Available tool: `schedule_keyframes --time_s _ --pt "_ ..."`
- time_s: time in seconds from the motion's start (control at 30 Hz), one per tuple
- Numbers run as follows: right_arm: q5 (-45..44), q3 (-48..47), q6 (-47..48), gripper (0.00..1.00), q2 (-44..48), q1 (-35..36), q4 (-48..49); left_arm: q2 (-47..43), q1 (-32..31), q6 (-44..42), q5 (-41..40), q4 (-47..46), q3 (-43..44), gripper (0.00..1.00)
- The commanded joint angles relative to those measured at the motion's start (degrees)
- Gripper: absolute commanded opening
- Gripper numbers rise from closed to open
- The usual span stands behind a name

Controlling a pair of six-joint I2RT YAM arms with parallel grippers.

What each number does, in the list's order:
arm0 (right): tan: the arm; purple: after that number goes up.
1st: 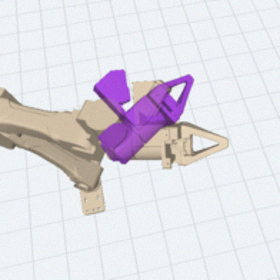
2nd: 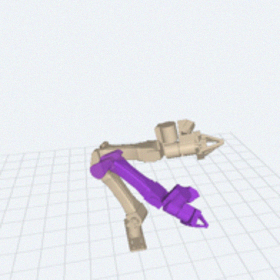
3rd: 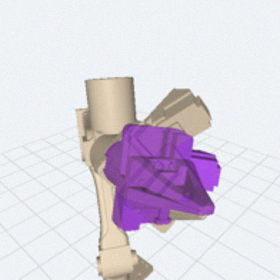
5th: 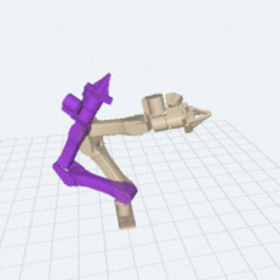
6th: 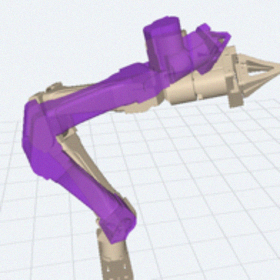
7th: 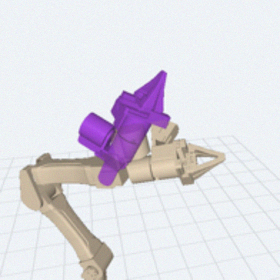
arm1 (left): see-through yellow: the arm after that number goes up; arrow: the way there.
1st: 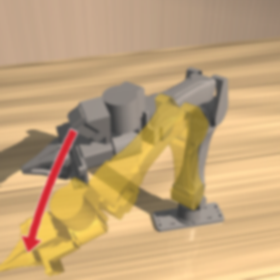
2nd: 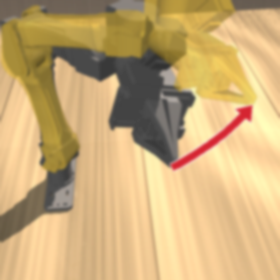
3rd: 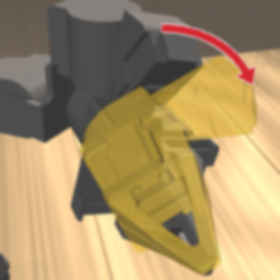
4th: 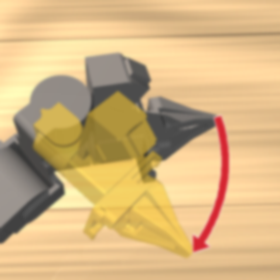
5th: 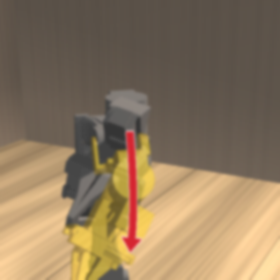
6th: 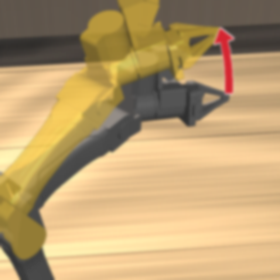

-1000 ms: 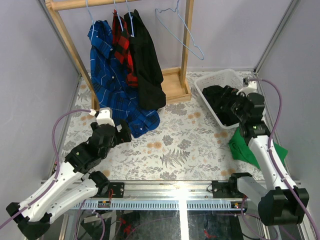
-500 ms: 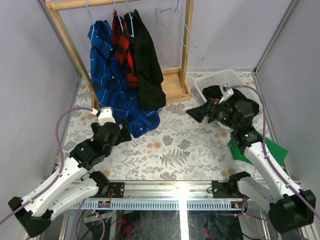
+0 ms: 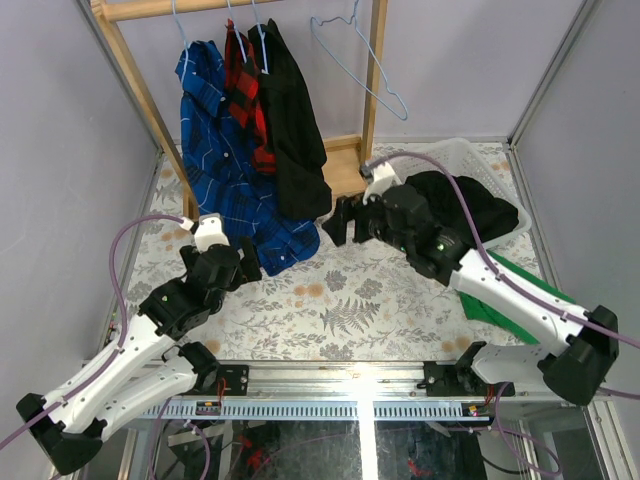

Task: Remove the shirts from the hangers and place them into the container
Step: Pick up the hanger from the clothesline.

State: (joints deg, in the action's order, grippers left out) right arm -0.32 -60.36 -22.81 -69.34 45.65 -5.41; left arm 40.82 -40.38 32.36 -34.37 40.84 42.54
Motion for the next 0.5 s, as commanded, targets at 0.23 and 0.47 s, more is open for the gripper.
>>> schedule_keyframes --time_s 0.23,0.47 --pt "-7.63 -29.64 6.84 0.85 -15.78 0.58 -3.47 -0.22 0.23 0.85 -2.49 0.31 1.96 1.00" --pt "-7.09 -42.76 2.38 0.86 -24.23 0.58 -7.32 -0.15 0.30 0.78 -2.47 0.30 1.95 1.00"
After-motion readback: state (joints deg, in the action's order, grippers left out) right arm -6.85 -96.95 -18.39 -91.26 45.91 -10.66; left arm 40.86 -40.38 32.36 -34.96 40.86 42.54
